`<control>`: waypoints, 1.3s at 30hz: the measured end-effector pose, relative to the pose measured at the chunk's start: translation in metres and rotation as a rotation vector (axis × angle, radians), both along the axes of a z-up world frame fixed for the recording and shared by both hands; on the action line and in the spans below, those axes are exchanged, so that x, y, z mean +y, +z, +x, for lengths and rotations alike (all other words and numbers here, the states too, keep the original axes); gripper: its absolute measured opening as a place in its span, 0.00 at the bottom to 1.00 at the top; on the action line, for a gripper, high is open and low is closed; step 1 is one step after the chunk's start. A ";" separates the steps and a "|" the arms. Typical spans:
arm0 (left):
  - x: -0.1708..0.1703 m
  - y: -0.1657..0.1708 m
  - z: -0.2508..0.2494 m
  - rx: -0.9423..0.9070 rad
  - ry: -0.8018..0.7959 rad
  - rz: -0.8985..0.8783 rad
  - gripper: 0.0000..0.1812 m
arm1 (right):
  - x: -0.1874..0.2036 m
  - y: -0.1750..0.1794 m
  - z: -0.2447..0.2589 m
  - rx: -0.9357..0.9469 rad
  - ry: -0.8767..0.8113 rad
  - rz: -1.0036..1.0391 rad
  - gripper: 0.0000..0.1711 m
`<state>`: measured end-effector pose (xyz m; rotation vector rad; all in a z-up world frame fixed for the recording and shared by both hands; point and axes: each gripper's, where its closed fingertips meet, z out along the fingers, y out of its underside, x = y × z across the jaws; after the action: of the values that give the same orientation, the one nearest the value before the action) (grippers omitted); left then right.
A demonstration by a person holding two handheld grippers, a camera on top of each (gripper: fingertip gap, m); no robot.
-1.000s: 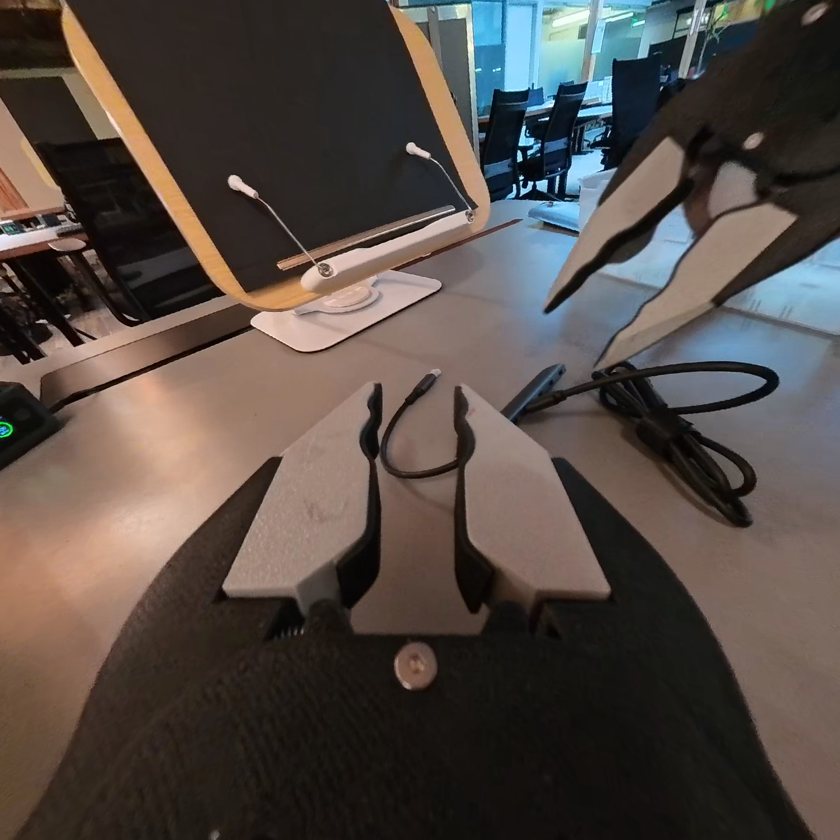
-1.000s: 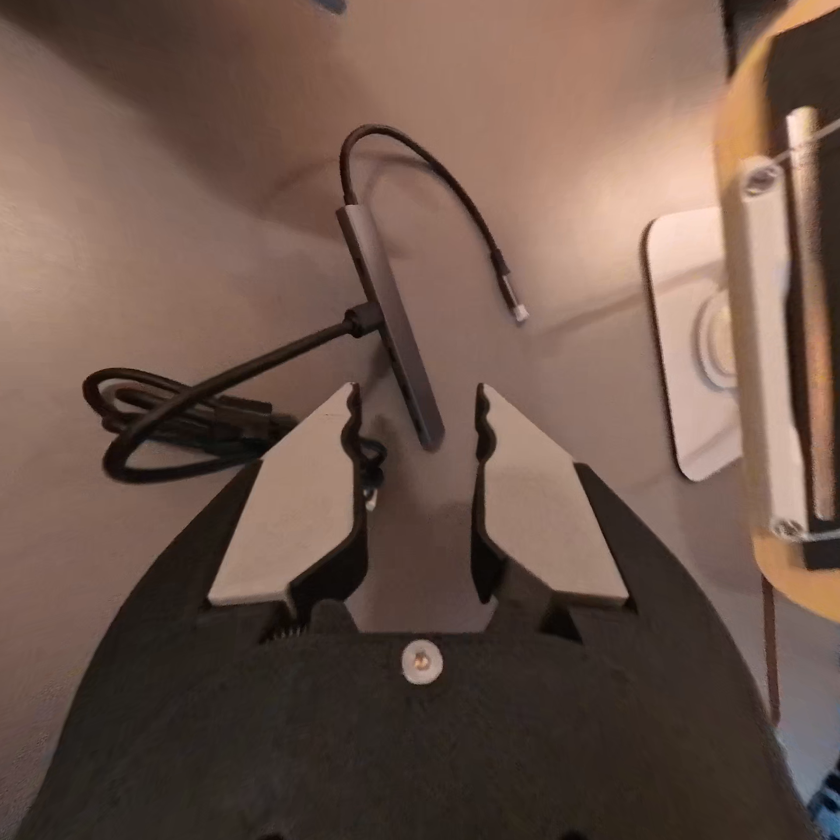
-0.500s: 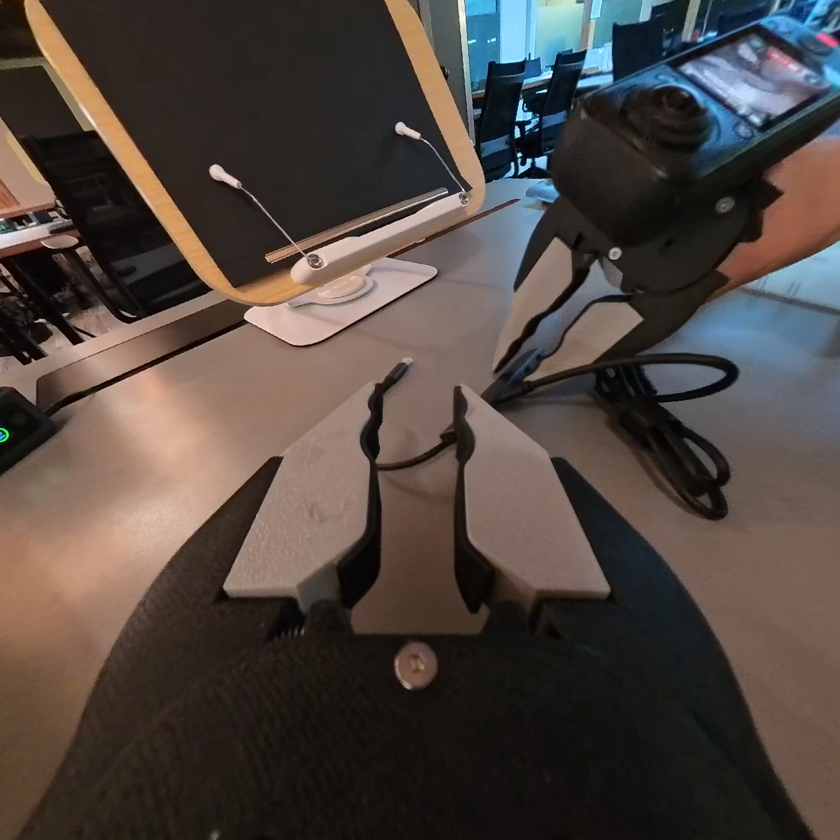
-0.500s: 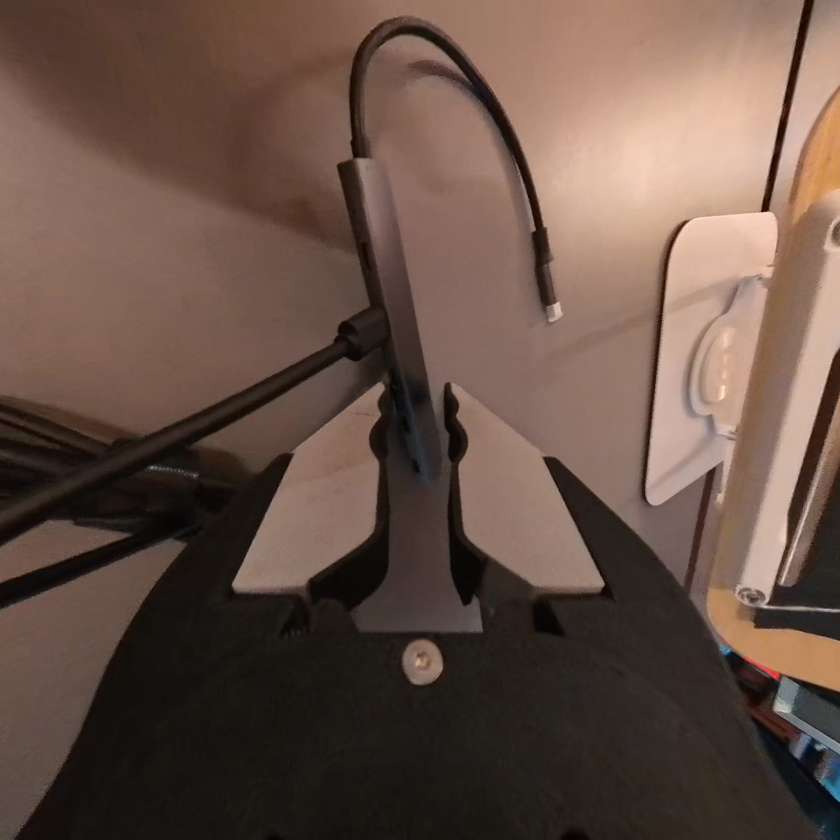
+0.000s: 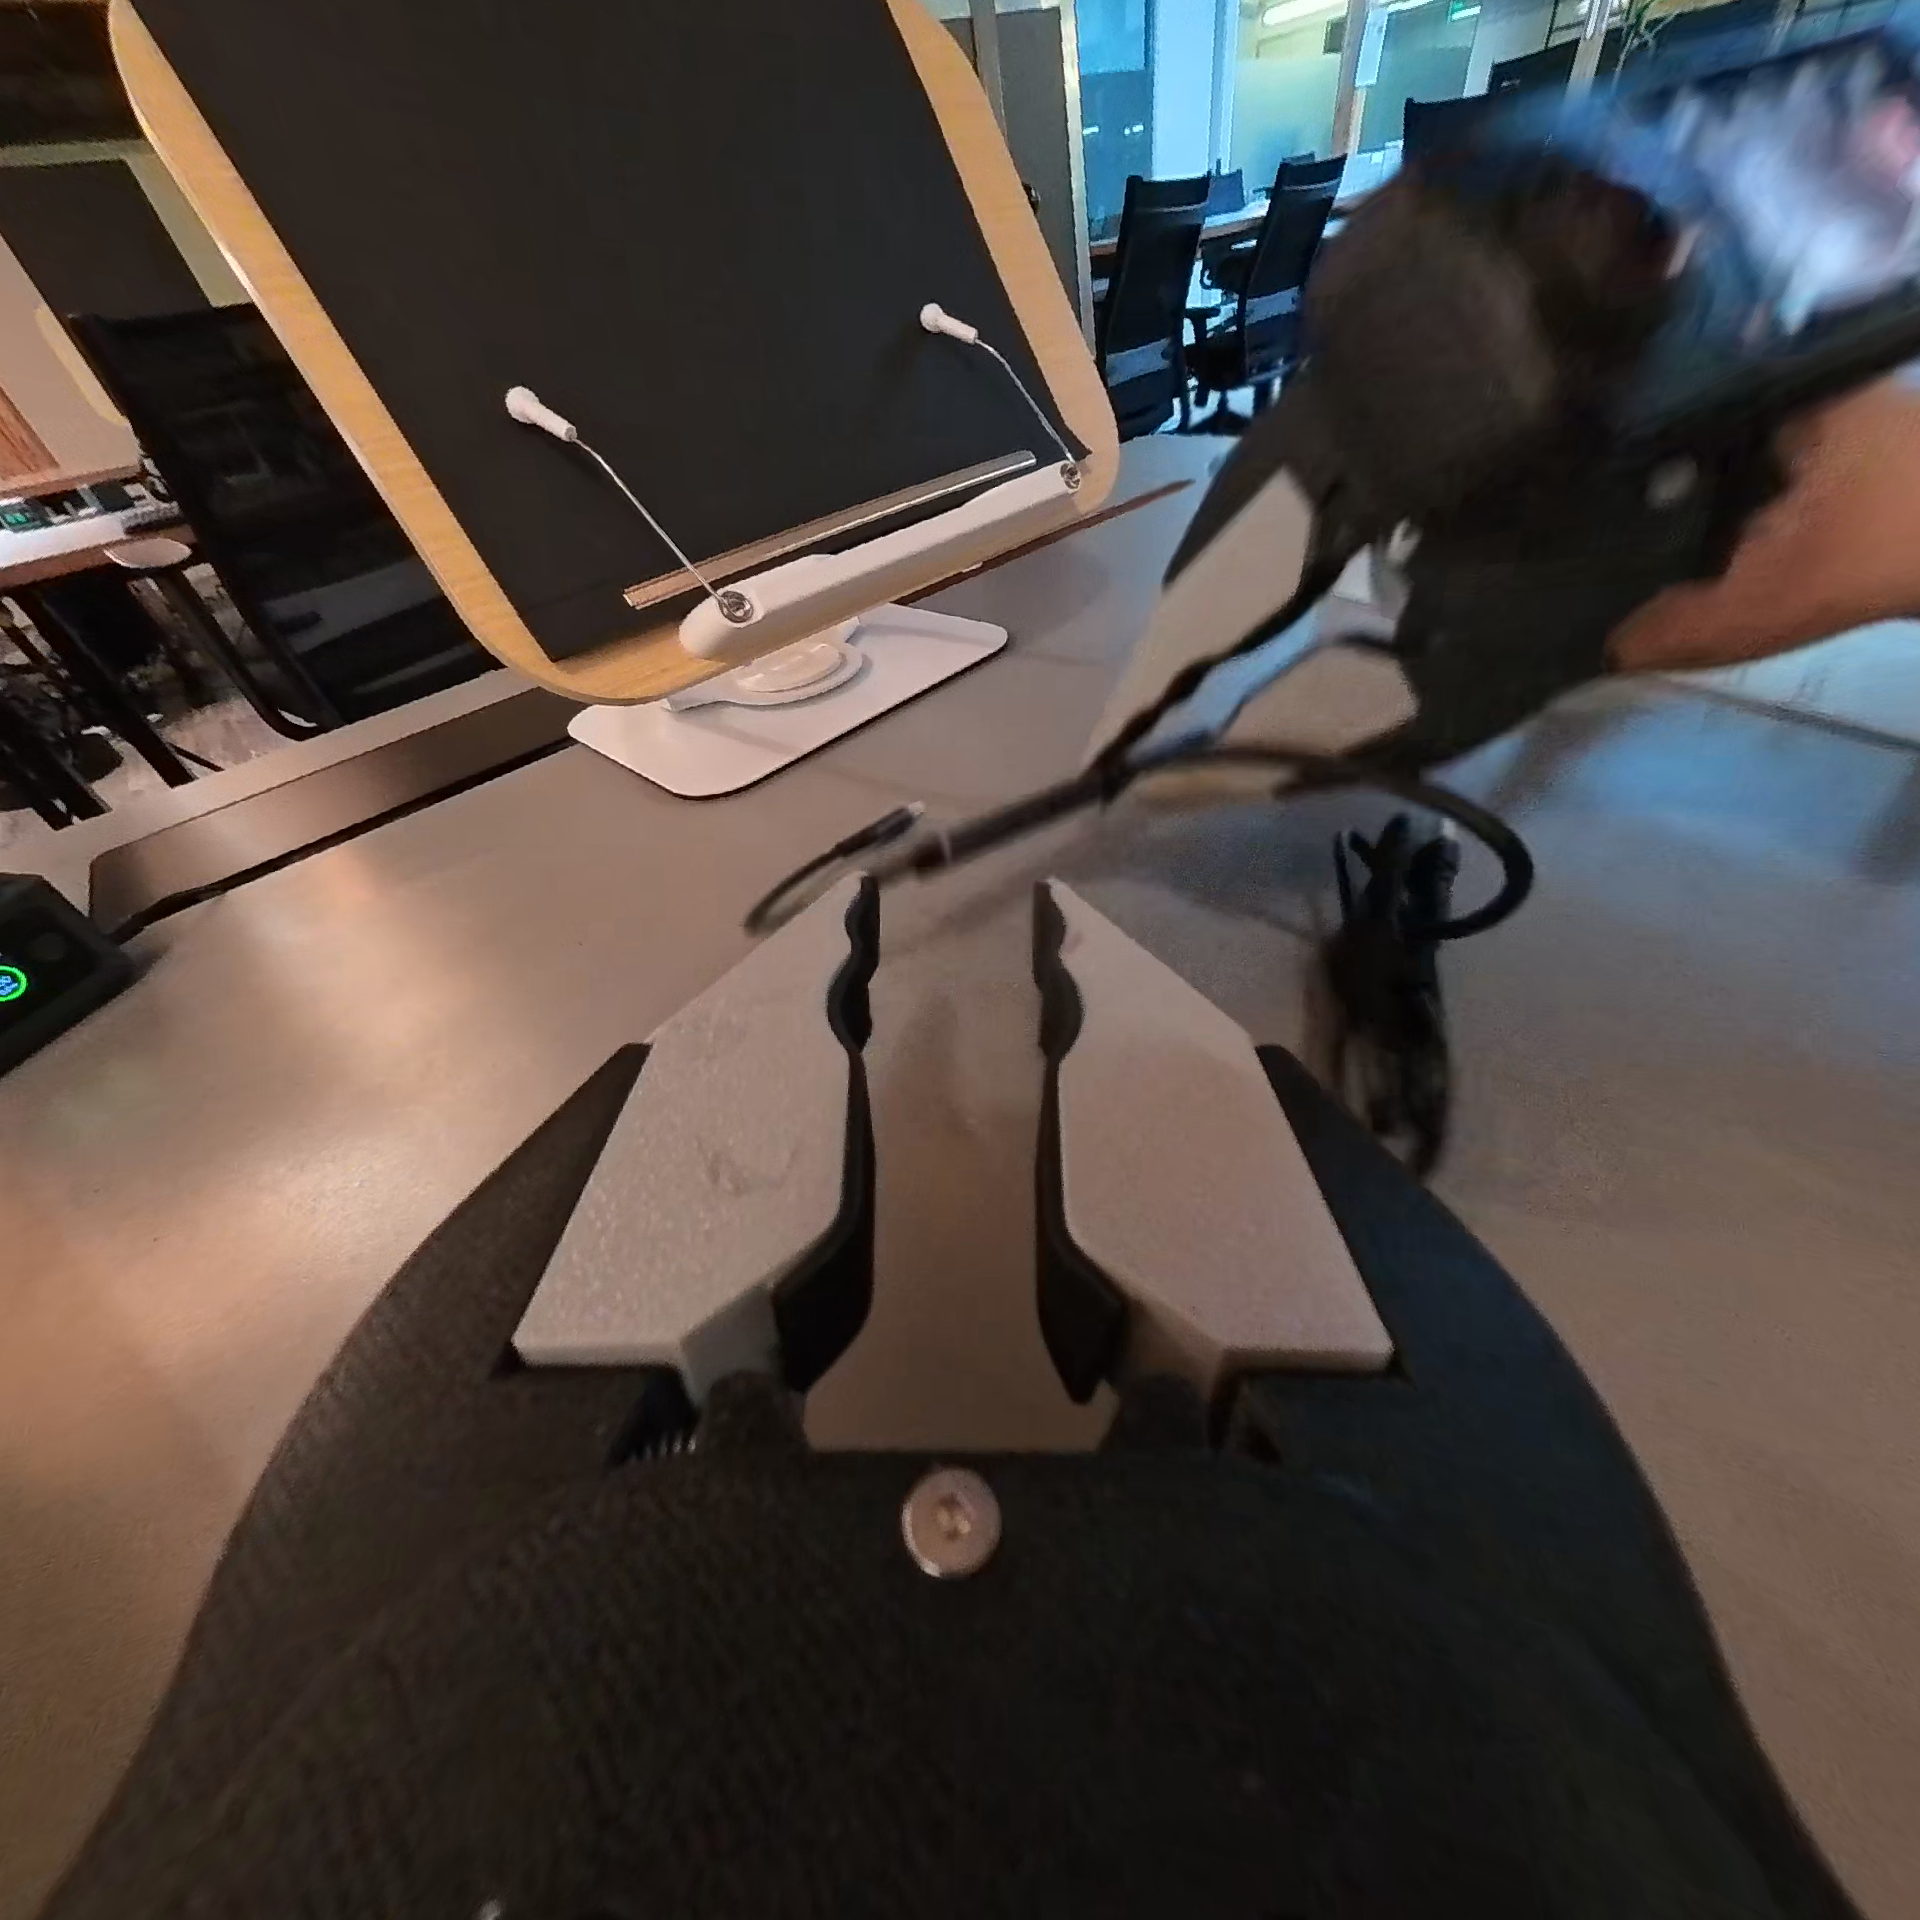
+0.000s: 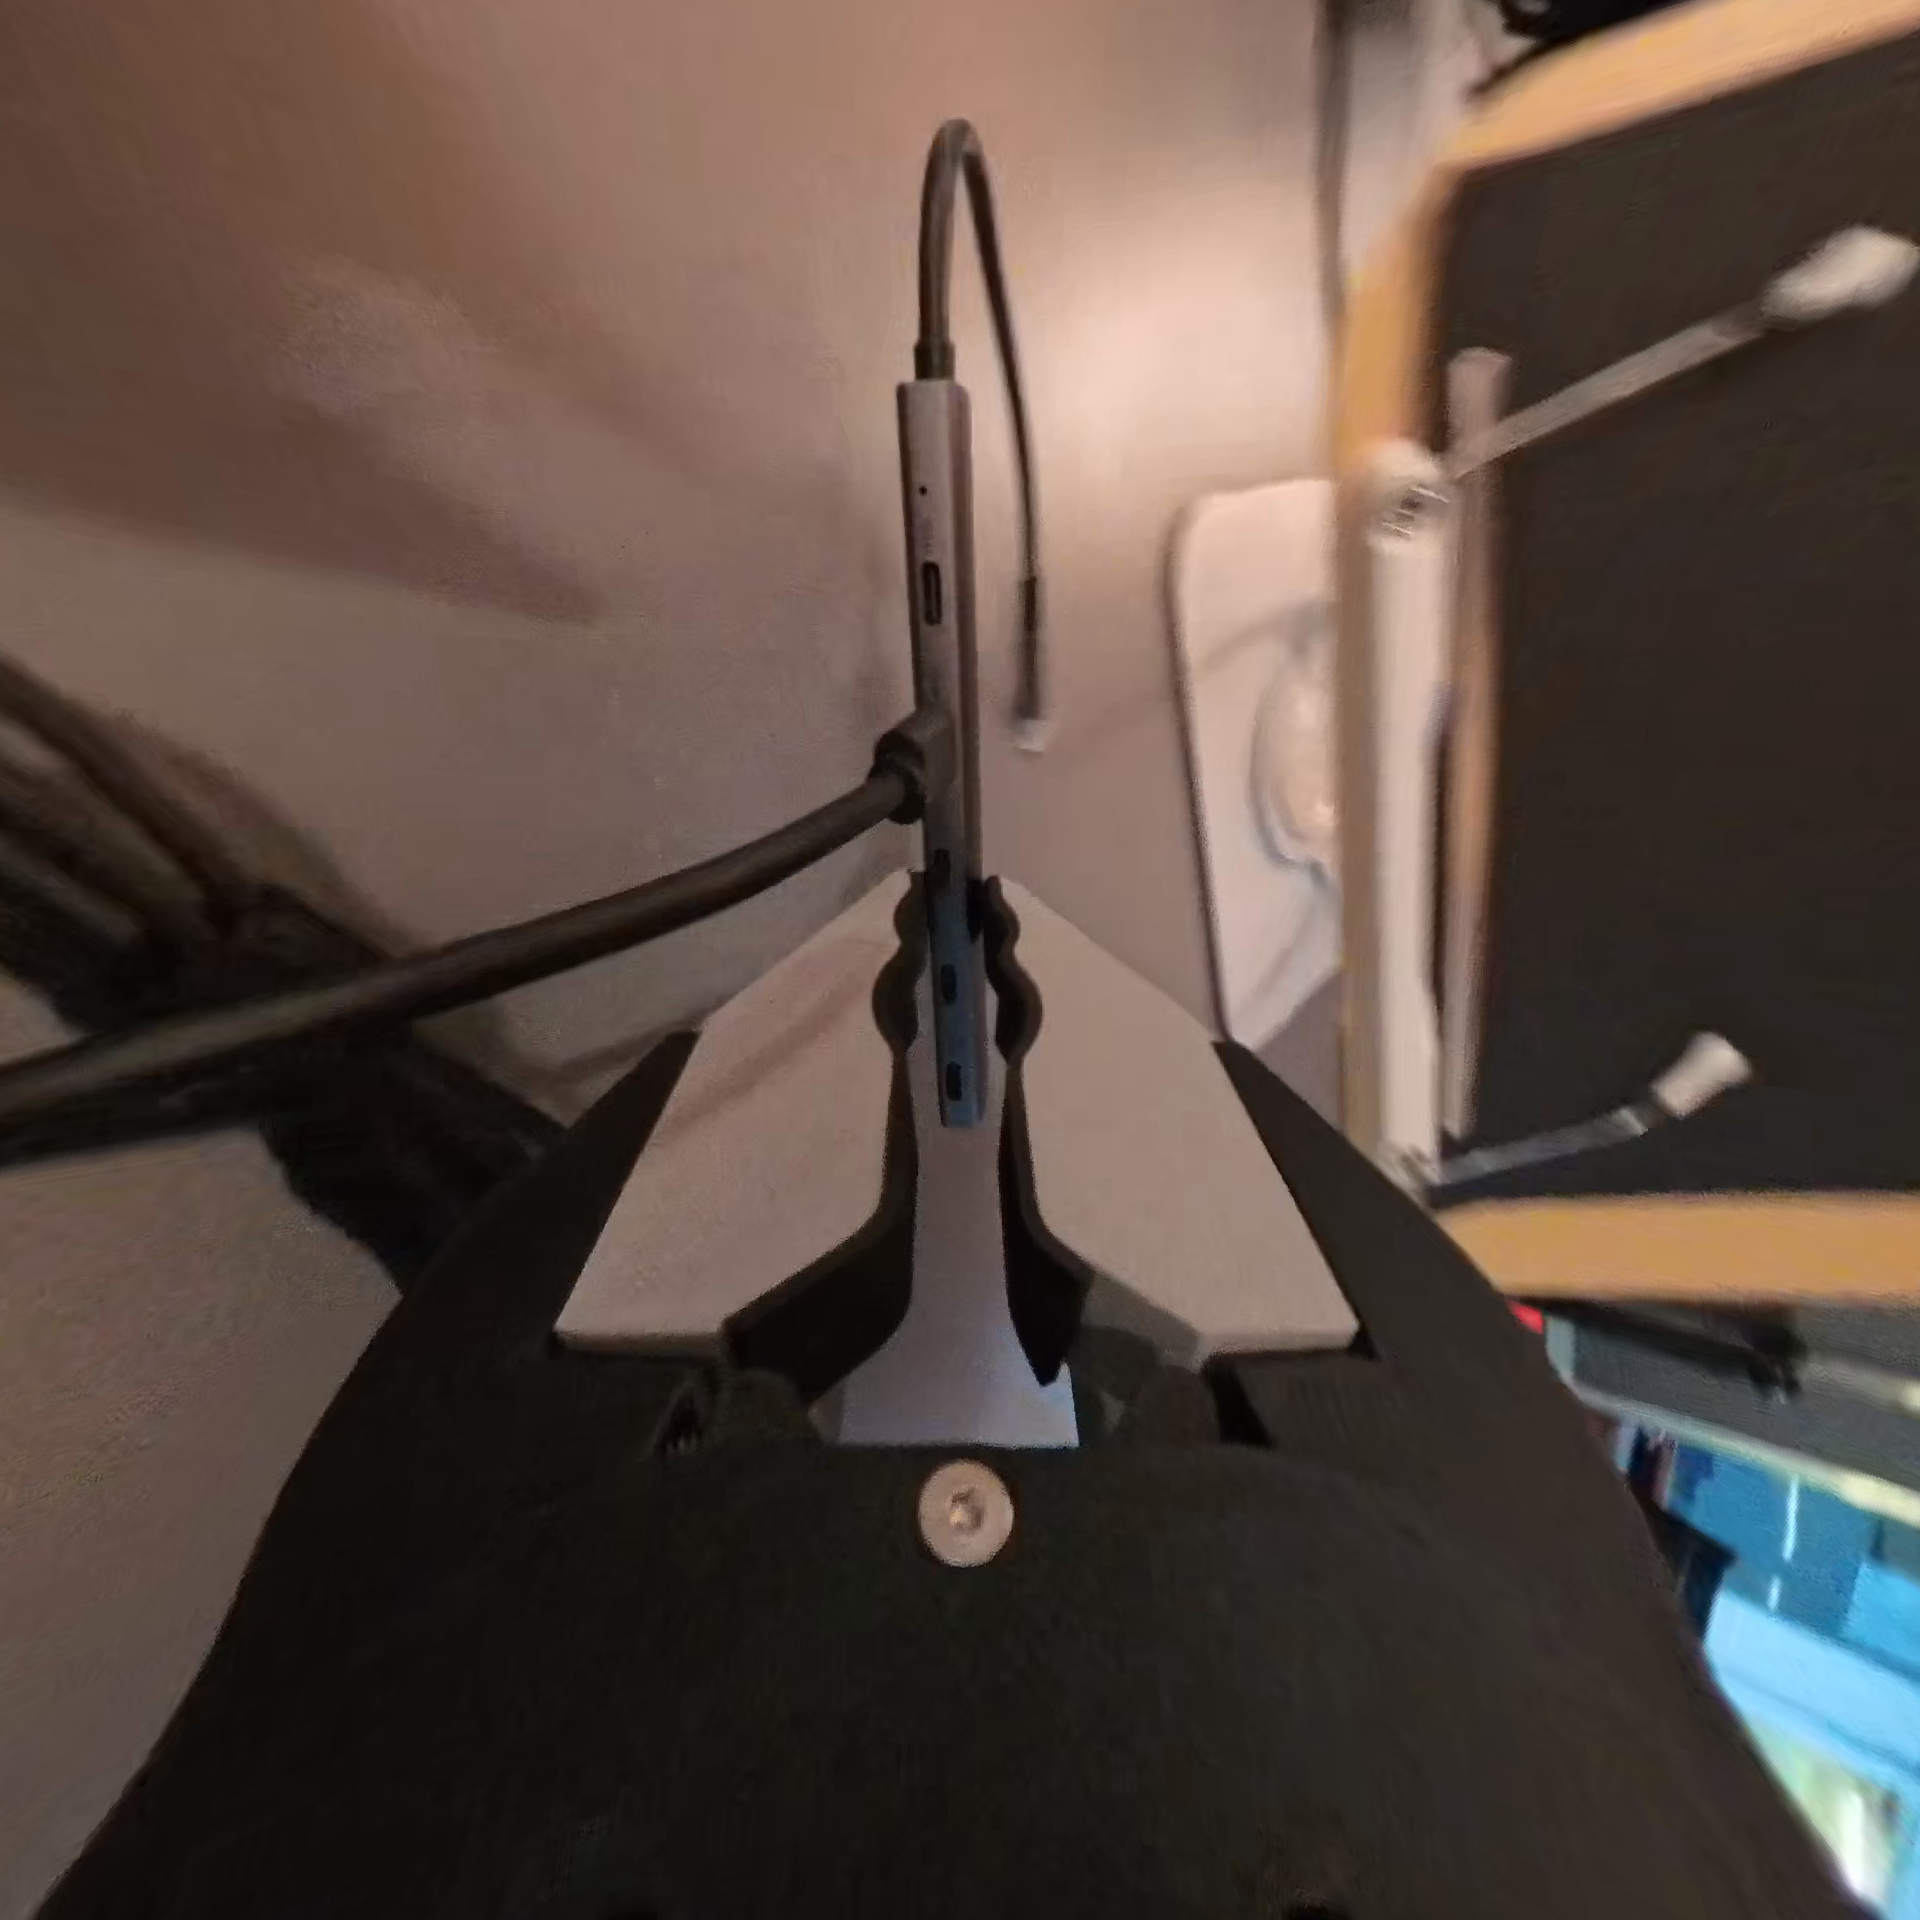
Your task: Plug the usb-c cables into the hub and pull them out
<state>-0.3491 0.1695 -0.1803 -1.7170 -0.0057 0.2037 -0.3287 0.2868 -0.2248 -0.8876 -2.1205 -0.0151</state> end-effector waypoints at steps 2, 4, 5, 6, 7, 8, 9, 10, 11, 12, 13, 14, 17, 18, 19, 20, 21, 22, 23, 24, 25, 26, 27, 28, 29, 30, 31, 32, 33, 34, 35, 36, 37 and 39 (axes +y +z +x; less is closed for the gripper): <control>0.000 0.000 -0.001 -0.001 0.007 -0.002 0.15 | 0.020 0.038 0.008 0.092 -0.069 -0.010 0.04; 0.000 -0.001 -0.002 -0.003 0.012 -0.008 0.14 | 0.045 0.080 0.023 0.164 -0.140 -0.002 0.04; 0.000 -0.001 -0.003 -0.005 0.013 -0.010 0.14 | 0.059 0.101 0.032 0.195 -0.179 0.004 0.04; 0.000 -0.002 -0.003 -0.007 0.012 -0.011 0.14 | 0.073 0.123 0.042 0.228 -0.218 0.012 0.04; 0.000 -0.002 -0.003 -0.007 0.013 -0.011 0.14 | 0.088 0.144 0.053 0.256 -0.260 0.022 0.04; 0.000 -0.001 -0.003 -0.007 0.014 -0.009 0.14 | 0.105 0.165 0.065 0.280 -0.304 0.037 0.04; -0.001 -0.001 -0.003 -0.009 0.015 -0.004 0.14 | 0.122 0.183 0.077 0.297 -0.347 0.058 0.05; -0.001 0.000 -0.003 -0.012 0.015 0.001 0.13 | 0.139 0.200 0.090 0.306 -0.386 0.077 0.04; -0.001 0.000 -0.004 -0.017 0.015 0.003 0.13 | 0.155 0.213 0.102 0.312 -0.423 0.094 0.04; -0.001 0.000 -0.004 -0.021 0.015 0.002 0.13 | 0.172 0.225 0.114 0.315 -0.462 0.112 0.04; -0.001 0.000 -0.004 -0.022 0.015 0.003 0.13 | 0.189 0.233 0.127 0.313 -0.503 0.131 0.04; -0.001 0.000 -0.004 -0.021 0.016 0.003 0.13 | 0.205 0.239 0.138 0.307 -0.539 0.153 0.04; -0.001 0.000 -0.004 -0.021 0.016 0.001 0.13 | 0.244 0.246 0.171 0.277 -0.626 0.204 0.05; -0.001 0.000 -0.005 -0.023 0.017 0.004 0.13 | 0.253 0.246 0.181 0.269 -0.645 0.210 0.04; -0.002 0.001 -0.005 -0.026 0.018 0.008 0.13 | 0.260 0.247 0.191 0.265 -0.657 0.208 0.04; -0.002 0.001 -0.005 -0.029 0.018 0.011 0.13 | 0.265 0.247 0.199 0.264 -0.665 0.194 0.05; -0.002 0.001 -0.005 -0.032 0.018 0.012 0.13 | 0.267 0.248 0.206 0.265 -0.669 0.171 0.05; -0.002 0.001 -0.005 -0.032 0.017 0.010 0.13 | 0.269 0.248 0.213 0.262 -0.673 0.143 0.05; -0.001 0.000 -0.005 -0.031 0.016 0.005 0.13 | 0.269 0.248 0.220 0.255 -0.676 0.113 0.05; -0.001 -0.001 -0.005 -0.029 0.014 -0.001 0.13 | 0.268 0.249 0.226 0.248 -0.674 0.088 0.04; 0.000 -0.001 -0.004 -0.026 0.014 -0.005 0.13 | 0.267 0.249 0.232 0.237 -0.674 0.063 0.04; 0.000 -0.001 -0.004 -0.023 0.013 -0.007 0.13 | 0.264 0.248 0.238 0.218 -0.674 0.031 0.04; 0.000 -0.002 -0.004 -0.023 0.013 -0.008 0.13 | 0.261 0.247 0.243 0.197 -0.674 -0.005 0.04; 0.000 -0.002 -0.004 -0.024 0.013 -0.008 0.13 | 0.258 0.244 0.248 0.172 -0.675 -0.044 0.04; 0.000 -0.002 -0.004 -0.027 0.013 -0.007 0.13 | 0.254 0.240 0.252 0.141 -0.679 -0.084 0.04; 0.000 -0.001 -0.005 -0.029 0.013 -0.006 0.13 | 0.251 0.234 0.256 0.103 -0.685 -0.125 0.04; 0.000 -0.001 -0.005 -0.030 0.013 -0.006 0.13 | 0.248 0.228 0.261 0.064 -0.697 -0.156 0.05; 0.000 -0.001 -0.005 -0.030 0.013 -0.005 0.13 | 0.247 0.222 0.266 0.027 -0.716 -0.175 0.04; -0.001 -0.001 -0.005 -0.031 0.014 -0.002 0.13 | 0.247 0.216 0.271 -0.010 -0.744 -0.190 0.04; -0.001 0.000 -0.005 -0.032 0.015 0.001 0.13 | 0.248 0.209 0.277 -0.048 -0.780 -0.207 0.04; -0.001 0.000 -0.005 -0.034 0.016 0.004 0.13 | 0.249 0.201 0.283 -0.086 -0.824 -0.229 0.04; -0.002 0.000 -0.006 -0.036 0.016 0.006 0.13 | 0.252 0.193 0.289 -0.122 -0.874 -0.249 0.04; -0.001 0.000 -0.006 -0.039 0.016 0.006 0.13 | 0.256 0.185 0.294 -0.156 -0.932 -0.268 0.04; -0.001 -0.001 -0.006 -0.040 0.015 0.002 0.13 | 0.264 0.165 0.304 -0.238 -1.064 -0.305 0.04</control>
<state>-0.3548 0.1683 -0.1808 -1.7191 -0.0486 0.1804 -0.0243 0.5512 -0.0596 -2.1845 -1.6241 -0.3622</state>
